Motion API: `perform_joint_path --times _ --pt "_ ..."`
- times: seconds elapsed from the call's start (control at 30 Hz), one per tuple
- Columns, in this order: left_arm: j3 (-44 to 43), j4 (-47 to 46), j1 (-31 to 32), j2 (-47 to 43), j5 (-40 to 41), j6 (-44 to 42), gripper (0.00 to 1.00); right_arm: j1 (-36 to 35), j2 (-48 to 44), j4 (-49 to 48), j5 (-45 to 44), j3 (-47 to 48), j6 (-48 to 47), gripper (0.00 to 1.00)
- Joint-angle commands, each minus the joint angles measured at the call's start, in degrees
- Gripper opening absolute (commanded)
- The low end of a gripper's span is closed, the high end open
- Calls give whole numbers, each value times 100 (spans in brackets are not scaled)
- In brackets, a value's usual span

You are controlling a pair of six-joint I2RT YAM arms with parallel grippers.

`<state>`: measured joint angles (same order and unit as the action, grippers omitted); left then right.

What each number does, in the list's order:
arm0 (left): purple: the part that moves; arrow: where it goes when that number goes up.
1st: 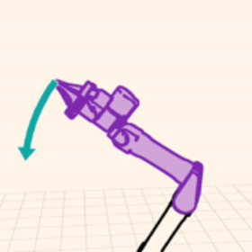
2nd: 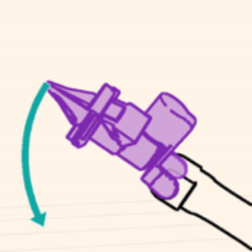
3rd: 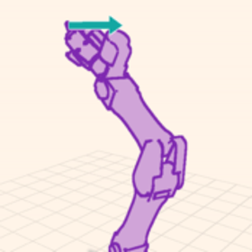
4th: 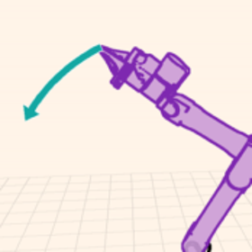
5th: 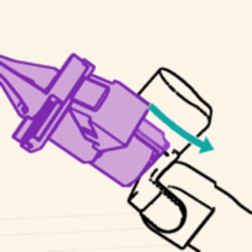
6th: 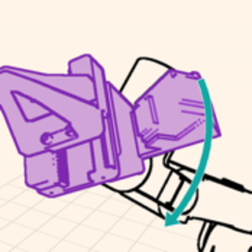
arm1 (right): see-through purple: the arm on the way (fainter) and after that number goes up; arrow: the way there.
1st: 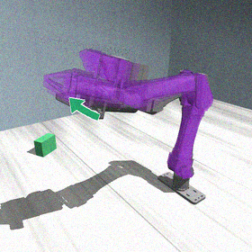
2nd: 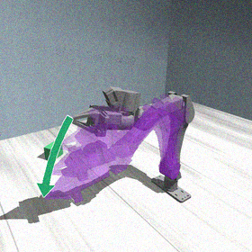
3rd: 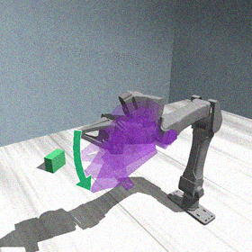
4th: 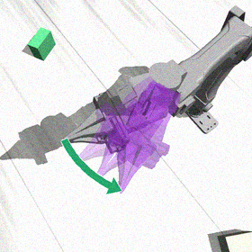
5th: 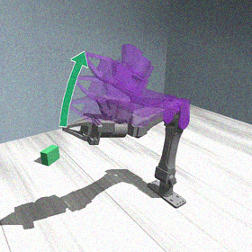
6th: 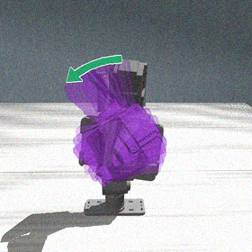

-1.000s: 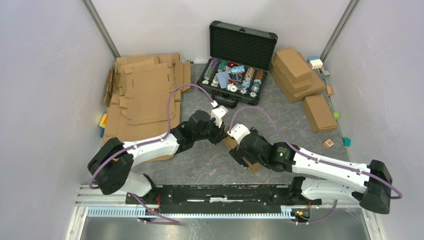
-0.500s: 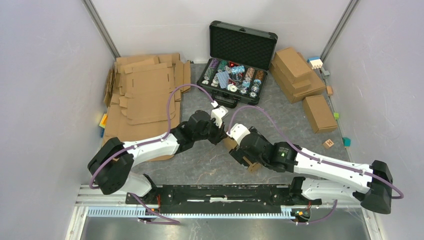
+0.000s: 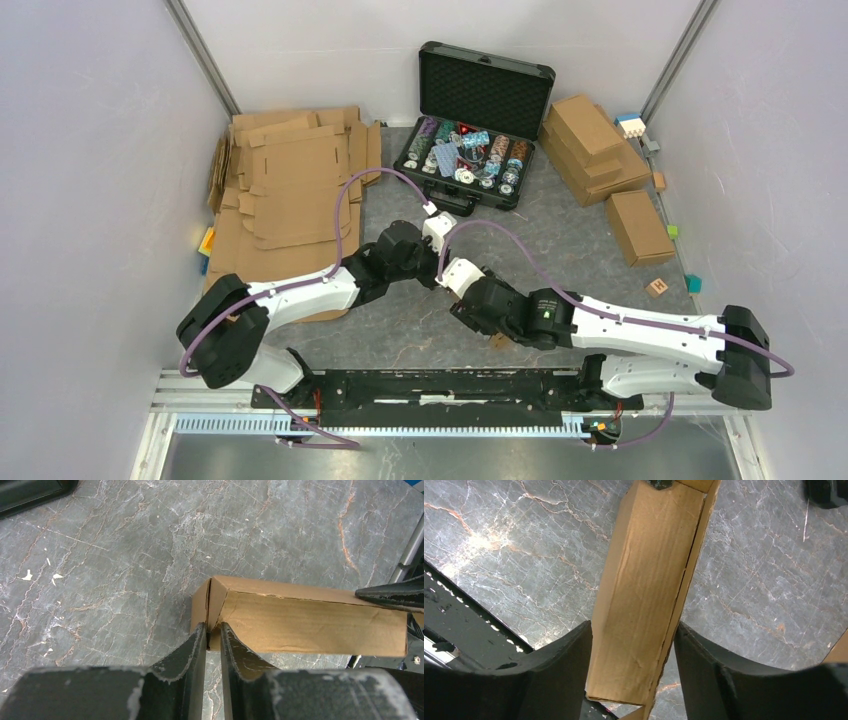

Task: Fold the paper box

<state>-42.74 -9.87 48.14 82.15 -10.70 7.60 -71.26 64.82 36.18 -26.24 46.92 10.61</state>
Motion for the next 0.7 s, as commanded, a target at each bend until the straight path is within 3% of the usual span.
perform_joint_path --times 0.0,0.2,0.43,0.67 --pt "-33 11 29 107 -44 84 24 -54 53 -107 -228 -39 98 62" --pt "-25 -4 29 81 -38 118 32 -72 31 -87 -329 -146 119 54" --pt "108 -301 29 34 -101 233 46 -76 -13 -103 -307 -206 104 54" --pt "121 -585 -27 92 -132 257 51 -80 -186 -216 -233 -245 125 57"
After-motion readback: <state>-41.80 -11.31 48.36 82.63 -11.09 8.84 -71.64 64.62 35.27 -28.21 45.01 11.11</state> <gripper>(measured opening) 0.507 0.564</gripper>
